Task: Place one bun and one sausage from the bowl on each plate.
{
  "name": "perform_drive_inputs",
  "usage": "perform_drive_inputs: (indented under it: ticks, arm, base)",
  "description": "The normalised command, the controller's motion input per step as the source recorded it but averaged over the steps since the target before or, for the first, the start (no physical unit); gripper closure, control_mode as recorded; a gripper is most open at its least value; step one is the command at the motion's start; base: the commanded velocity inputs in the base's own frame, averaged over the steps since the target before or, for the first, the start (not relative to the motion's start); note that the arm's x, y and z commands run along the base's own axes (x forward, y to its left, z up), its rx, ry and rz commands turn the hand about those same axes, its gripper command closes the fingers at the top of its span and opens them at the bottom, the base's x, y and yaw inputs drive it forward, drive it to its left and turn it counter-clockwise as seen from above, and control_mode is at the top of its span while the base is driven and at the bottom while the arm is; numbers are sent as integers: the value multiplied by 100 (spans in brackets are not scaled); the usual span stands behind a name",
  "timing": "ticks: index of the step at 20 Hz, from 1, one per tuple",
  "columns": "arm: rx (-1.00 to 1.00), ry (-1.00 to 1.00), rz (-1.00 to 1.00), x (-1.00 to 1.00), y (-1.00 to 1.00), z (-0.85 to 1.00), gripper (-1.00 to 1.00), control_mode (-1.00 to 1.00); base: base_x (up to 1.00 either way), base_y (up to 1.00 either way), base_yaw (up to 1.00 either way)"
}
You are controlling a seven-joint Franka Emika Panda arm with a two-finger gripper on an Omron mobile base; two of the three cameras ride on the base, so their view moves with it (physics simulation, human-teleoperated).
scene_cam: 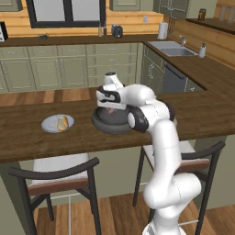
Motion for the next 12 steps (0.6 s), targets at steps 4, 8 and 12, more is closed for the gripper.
perform_drive_inputs:
  ticks: [4, 8, 12]
  arm:
    - [14, -18, 3, -100, -61, 3, 100, -100]
    - [13, -19, 13, -100, -17, 49, 100, -100]
    - [10, -21, 34, -77, 30, 100, 100, -100]
  base:
    - [0, 0, 0]
    - [0, 0, 0]
    - [0, 0, 0]
